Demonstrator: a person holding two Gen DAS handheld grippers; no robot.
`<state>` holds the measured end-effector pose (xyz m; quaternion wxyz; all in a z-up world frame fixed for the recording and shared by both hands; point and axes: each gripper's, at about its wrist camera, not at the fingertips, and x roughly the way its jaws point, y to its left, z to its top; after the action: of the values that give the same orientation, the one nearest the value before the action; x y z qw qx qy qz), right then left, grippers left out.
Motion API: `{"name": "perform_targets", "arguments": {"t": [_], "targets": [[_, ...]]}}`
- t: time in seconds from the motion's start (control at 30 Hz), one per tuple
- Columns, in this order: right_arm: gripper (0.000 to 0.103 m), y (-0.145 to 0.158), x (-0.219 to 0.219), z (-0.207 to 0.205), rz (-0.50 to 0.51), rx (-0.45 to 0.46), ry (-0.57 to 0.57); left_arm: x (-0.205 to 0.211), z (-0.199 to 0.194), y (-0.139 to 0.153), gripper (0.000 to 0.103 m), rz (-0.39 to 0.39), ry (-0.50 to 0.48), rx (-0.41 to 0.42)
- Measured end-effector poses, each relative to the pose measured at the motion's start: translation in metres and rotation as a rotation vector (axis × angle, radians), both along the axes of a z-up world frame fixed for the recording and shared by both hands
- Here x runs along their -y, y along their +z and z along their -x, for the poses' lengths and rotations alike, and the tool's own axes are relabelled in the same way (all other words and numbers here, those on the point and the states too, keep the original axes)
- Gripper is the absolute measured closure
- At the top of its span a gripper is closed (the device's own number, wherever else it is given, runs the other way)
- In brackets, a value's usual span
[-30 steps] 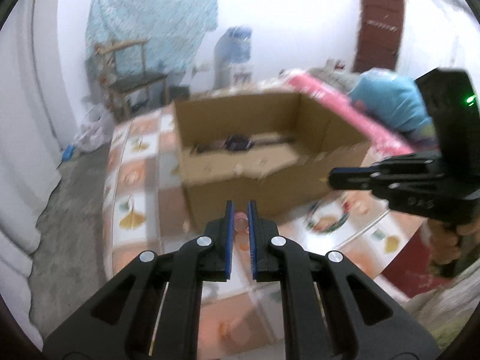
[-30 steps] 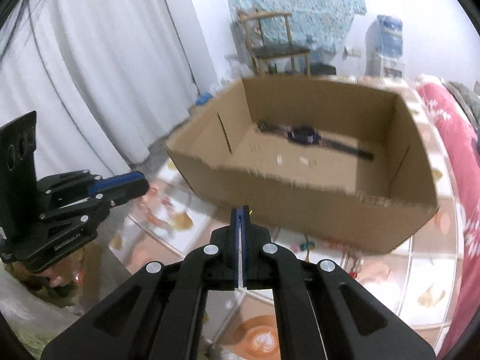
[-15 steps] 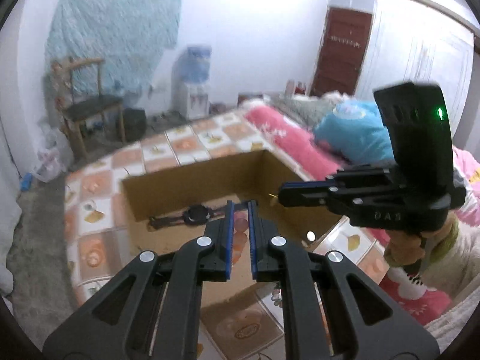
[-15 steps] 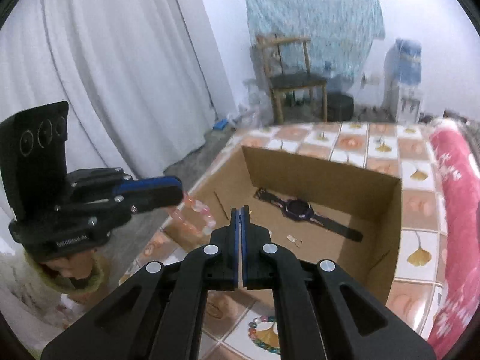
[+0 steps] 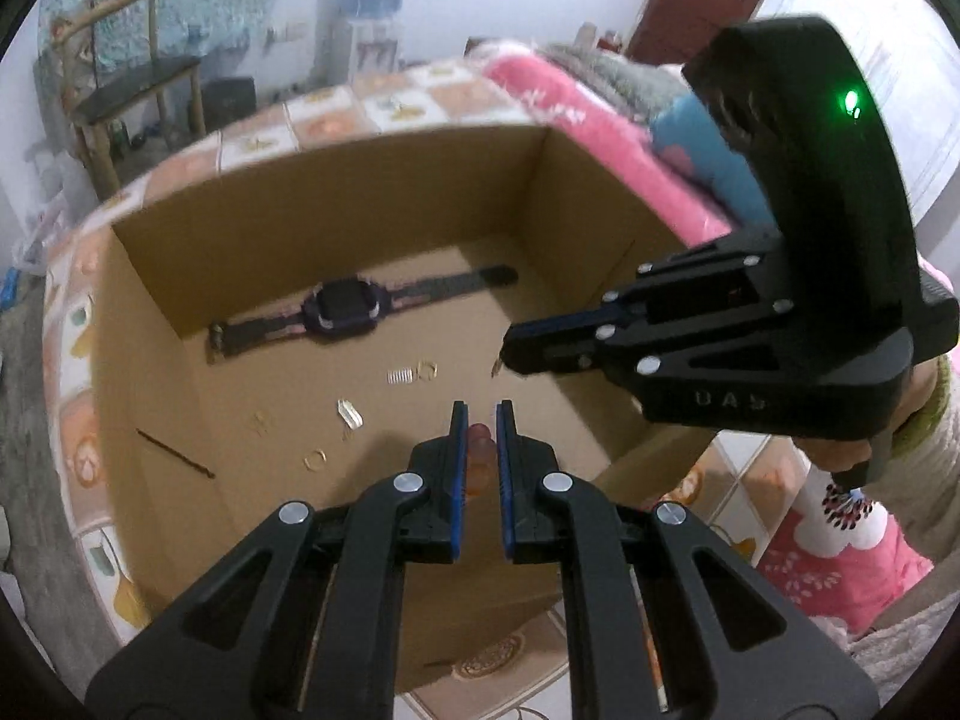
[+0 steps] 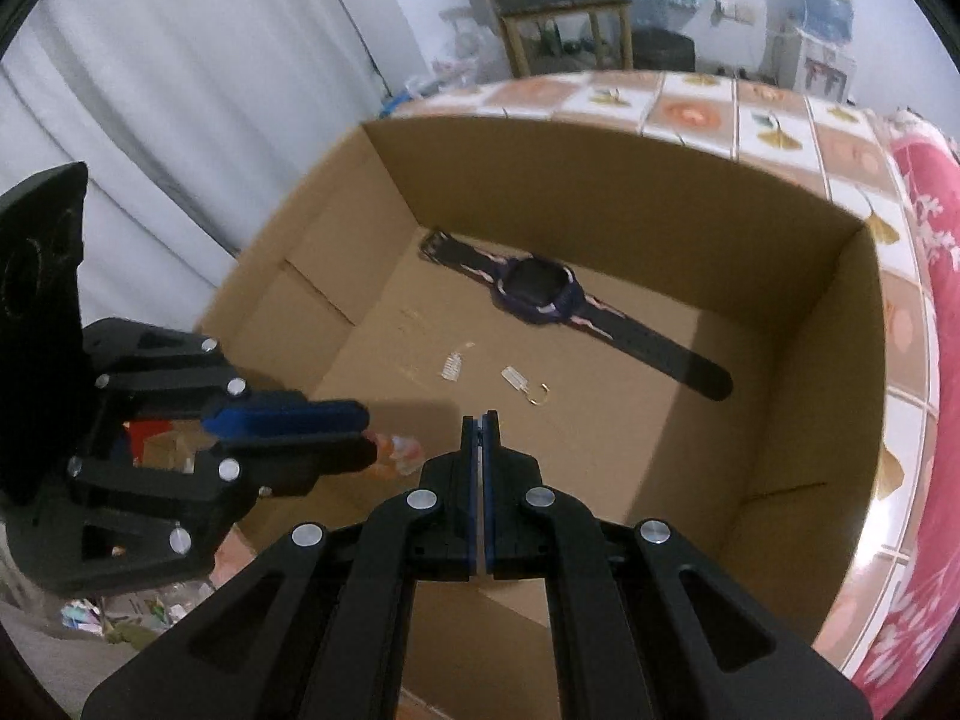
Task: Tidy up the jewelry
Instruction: 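Carry the pink bracelet into the box and open the left gripper, then move the left gripper to the multicolour bead bracelet and close on it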
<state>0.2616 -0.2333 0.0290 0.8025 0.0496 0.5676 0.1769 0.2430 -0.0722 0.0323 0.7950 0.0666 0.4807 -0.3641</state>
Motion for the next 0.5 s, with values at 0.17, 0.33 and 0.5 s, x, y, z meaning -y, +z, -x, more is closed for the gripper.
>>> {"name": "perform_targets", "arguments": {"t": [0.17, 0.33, 0.5], "targets": [[0.101, -0.005, 0.006, 0.0, 0.04, -0.024, -0.027, -0.006, -0.005, -0.017, 0.094, -0.027, 0.024, -0.085], [0.1, -0.001, 0.018, 0.003, 0.032, -0.014, -0.063, -0.026, -0.005, -0.017, 0.086, -0.01, 0.084, -0.098], [0.087, 0.011, 0.032, 0.008, -0.018, 0.017, -0.112, -0.041, 0.001, -0.002, 0.073, 0.007, 0.138, -0.032]]}}
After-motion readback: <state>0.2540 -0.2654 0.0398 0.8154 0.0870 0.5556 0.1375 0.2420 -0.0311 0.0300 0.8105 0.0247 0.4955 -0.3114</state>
